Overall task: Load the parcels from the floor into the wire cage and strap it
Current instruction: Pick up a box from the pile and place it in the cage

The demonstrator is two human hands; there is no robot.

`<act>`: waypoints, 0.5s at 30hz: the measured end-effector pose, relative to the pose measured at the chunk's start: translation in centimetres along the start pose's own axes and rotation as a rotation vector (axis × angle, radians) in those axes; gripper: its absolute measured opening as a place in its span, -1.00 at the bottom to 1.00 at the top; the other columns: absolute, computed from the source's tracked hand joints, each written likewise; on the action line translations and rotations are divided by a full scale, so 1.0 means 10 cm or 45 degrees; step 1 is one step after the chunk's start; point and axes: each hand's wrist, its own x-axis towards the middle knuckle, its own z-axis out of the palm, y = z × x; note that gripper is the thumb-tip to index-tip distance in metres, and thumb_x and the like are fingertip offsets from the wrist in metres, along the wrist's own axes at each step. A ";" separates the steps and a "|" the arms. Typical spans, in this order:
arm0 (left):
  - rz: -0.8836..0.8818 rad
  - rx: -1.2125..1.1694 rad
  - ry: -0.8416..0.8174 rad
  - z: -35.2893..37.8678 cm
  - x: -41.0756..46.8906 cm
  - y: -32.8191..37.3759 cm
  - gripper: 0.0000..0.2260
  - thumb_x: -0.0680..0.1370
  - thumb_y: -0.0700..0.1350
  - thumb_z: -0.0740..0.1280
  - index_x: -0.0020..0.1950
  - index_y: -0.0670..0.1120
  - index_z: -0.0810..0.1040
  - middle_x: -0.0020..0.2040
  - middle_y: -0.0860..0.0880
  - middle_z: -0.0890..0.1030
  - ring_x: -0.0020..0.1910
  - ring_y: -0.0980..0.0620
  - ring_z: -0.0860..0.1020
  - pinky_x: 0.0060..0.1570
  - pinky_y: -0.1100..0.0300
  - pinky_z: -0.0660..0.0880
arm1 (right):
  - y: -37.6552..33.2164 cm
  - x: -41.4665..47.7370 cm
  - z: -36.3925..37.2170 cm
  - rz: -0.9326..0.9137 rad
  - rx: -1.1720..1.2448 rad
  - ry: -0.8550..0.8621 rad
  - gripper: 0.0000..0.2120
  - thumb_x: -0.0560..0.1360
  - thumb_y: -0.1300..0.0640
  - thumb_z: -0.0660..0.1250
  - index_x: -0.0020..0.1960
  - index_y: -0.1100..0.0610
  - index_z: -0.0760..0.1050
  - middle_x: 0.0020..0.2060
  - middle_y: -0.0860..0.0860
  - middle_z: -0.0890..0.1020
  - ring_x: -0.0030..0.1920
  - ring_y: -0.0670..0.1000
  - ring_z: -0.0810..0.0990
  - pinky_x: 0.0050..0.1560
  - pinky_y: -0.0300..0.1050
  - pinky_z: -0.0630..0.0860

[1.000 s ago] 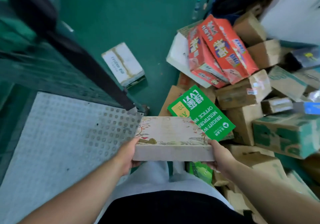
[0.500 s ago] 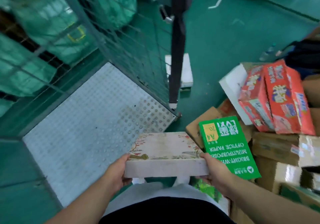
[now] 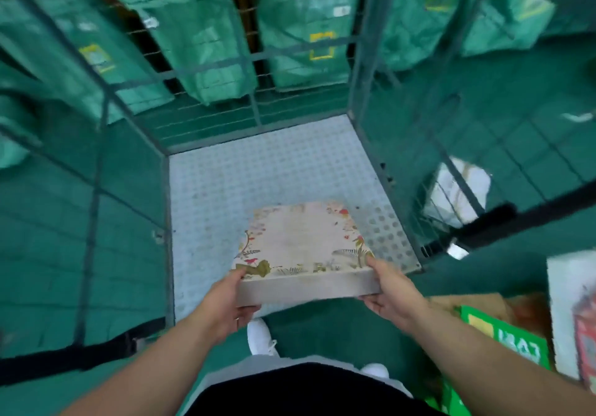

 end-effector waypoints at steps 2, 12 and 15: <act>0.011 -0.070 0.081 -0.42 0.16 0.03 -0.61 0.54 0.14 0.44 0.21 -0.09 0.51 0.11 -0.24 0.63 -0.22 -0.17 0.65 -0.39 0.15 0.52 | 0.01 0.10 0.50 0.041 -0.093 -0.010 -0.63 0.56 -0.15 0.40 0.26 0.04 0.50 0.17 0.15 0.64 0.03 0.16 0.68 -0.08 -0.04 0.61; -0.224 -0.306 0.285 -1.78 0.59 0.32 -0.63 0.58 0.16 0.39 0.09 -0.15 0.57 -0.17 -0.19 0.63 -0.33 -0.13 0.60 -0.52 0.26 0.45 | 0.05 0.48 2.39 0.156 -0.401 -0.023 -0.74 0.62 0.01 0.37 0.09 0.23 0.59 -0.25 0.18 0.64 -0.35 0.11 0.60 -0.52 -0.20 0.52; -0.222 -0.338 0.318 -1.86 0.72 0.56 -0.70 0.59 0.09 0.40 0.00 -0.17 0.57 -0.23 -0.19 0.63 -0.31 -0.15 0.60 -0.34 0.13 0.53 | -0.14 0.58 2.65 0.162 -0.425 0.021 -0.65 0.60 -0.02 0.38 0.12 0.29 0.61 -0.22 0.22 0.66 -0.30 0.17 0.62 -0.50 -0.14 0.56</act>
